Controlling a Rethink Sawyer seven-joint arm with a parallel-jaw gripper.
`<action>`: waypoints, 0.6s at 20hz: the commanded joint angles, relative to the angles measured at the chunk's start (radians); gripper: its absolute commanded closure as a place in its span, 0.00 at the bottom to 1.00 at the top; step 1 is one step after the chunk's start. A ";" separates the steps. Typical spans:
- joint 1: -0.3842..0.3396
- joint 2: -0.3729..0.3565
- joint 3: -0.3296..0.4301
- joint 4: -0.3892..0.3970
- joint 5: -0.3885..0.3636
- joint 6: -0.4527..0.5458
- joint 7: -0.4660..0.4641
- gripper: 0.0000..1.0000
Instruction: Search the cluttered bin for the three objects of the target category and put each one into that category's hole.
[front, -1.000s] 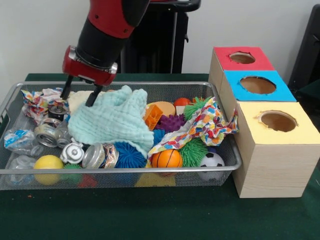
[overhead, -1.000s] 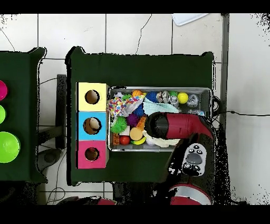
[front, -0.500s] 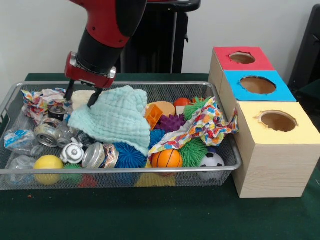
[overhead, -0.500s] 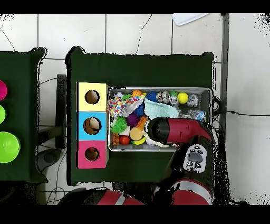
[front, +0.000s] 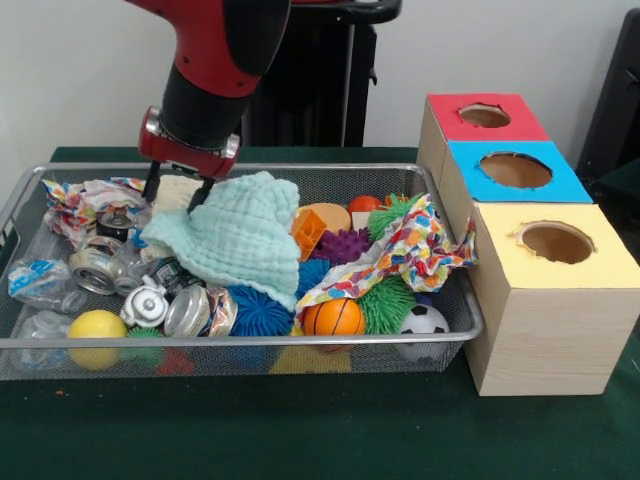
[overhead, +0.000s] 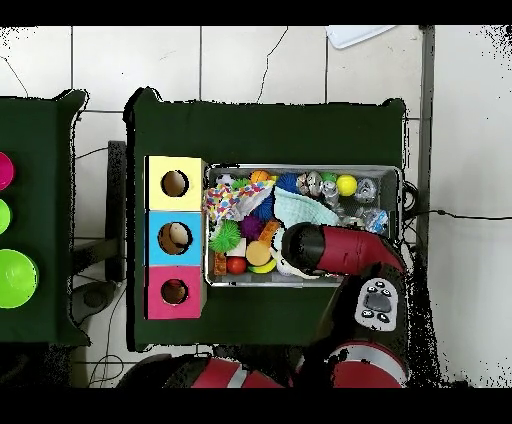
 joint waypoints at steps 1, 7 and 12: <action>-0.009 0.023 0.120 0.086 0.085 0.059 0.195 0.00; -0.054 0.067 0.159 0.080 0.113 0.040 0.150 0.00; -0.117 0.118 0.227 0.072 0.127 0.028 0.098 0.00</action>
